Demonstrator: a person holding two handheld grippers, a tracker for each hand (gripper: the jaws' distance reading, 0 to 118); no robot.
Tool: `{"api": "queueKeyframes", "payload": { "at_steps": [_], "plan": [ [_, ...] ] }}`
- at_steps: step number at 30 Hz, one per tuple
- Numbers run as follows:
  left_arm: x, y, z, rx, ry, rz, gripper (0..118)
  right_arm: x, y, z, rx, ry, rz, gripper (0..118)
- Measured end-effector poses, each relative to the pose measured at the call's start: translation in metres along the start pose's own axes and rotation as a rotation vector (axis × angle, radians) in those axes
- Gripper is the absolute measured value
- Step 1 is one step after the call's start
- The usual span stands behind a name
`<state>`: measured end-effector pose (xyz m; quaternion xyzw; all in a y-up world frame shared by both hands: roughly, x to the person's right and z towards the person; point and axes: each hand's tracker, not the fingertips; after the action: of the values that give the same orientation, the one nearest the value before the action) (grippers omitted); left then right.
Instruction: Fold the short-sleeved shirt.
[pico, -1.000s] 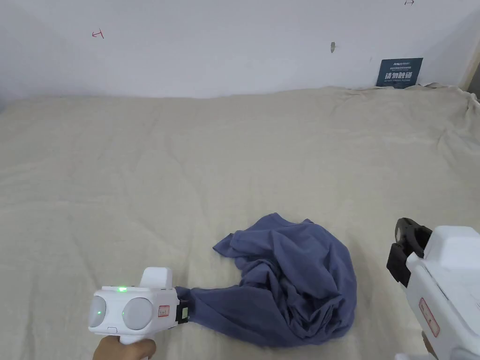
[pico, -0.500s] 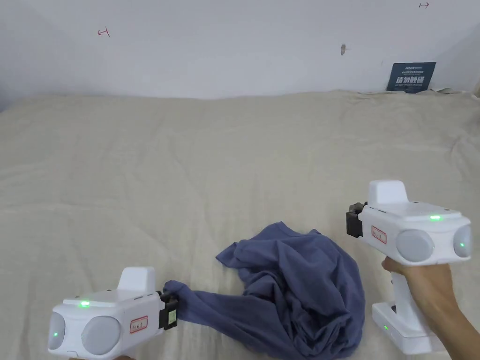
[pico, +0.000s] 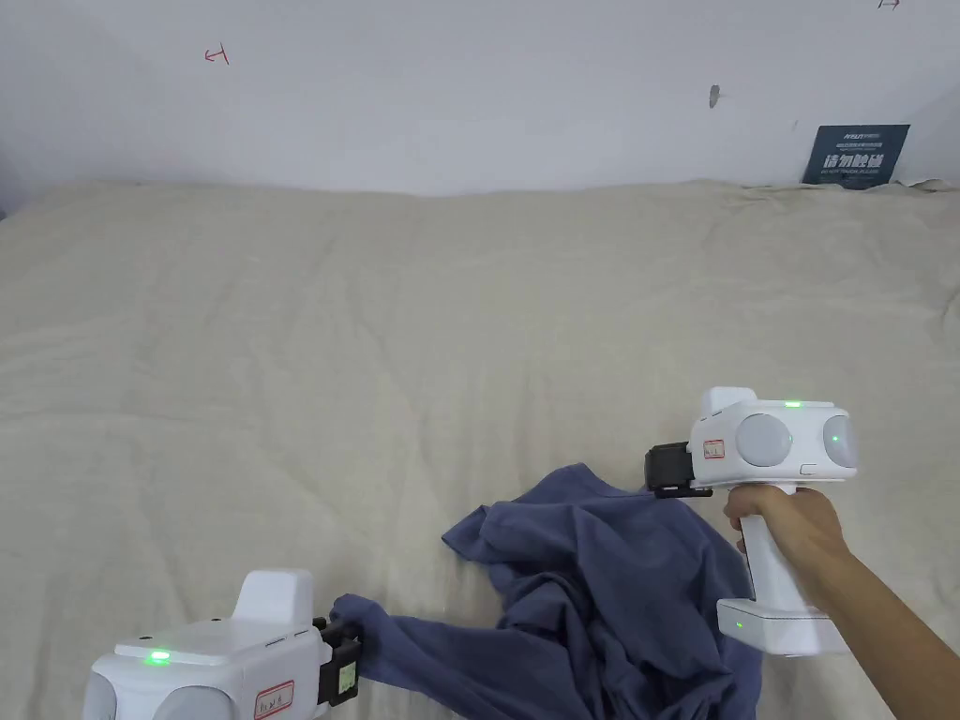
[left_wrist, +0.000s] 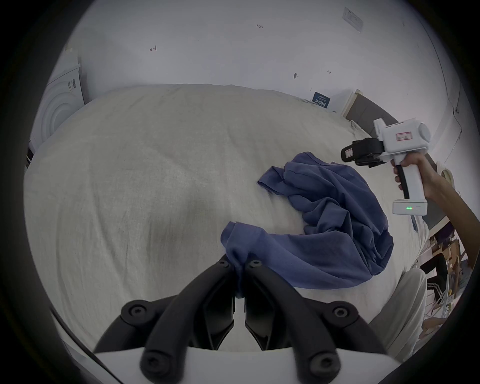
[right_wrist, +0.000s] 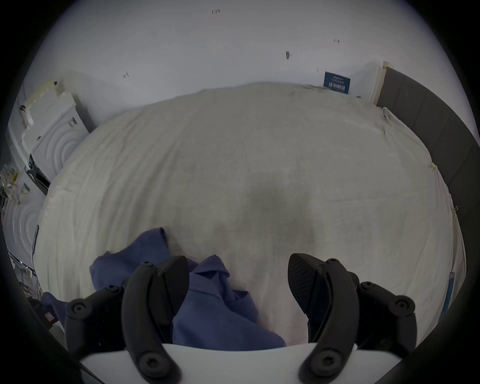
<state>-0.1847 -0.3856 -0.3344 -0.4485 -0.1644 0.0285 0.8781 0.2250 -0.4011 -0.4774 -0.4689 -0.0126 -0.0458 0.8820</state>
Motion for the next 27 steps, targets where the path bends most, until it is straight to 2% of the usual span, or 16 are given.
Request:
{"api": "queueKeyframes", "payload": {
  "at_steps": [5, 9, 12, 15, 17, 21, 27],
  "plan": [
    [-0.001, -0.002, 0.000, -0.004, 0.000, 0.000, 3, -0.010, 0.002, -0.013, -0.046, -0.003, 0.009, 75],
    [-0.002, -0.003, 0.000, -0.009, -0.002, -0.003, 3, -0.017, -0.001, -0.022, -0.080, -0.004, 0.017, 60],
    [-0.003, -0.004, 0.001, -0.010, -0.005, 0.000, 3, -0.020, -0.006, -0.028, -0.113, 0.006, 0.006, 42],
    [-0.003, -0.006, 0.002, -0.010, -0.006, 0.005, 3, -0.021, -0.007, -0.025, -0.095, 0.027, -0.040, 36],
    [-0.004, -0.006, 0.003, -0.009, -0.008, 0.010, 3, -0.024, -0.007, -0.021, -0.069, 0.040, -0.025, 4],
    [-0.004, -0.008, 0.005, -0.003, -0.011, 0.017, 3, -0.026, -0.004, -0.003, -0.024, 0.016, 0.046, 4],
    [-0.004, -0.006, 0.016, 0.036, -0.039, 0.047, 3, -0.009, 0.006, 0.066, 0.132, 0.081, -0.011, 4]
  ]
}}
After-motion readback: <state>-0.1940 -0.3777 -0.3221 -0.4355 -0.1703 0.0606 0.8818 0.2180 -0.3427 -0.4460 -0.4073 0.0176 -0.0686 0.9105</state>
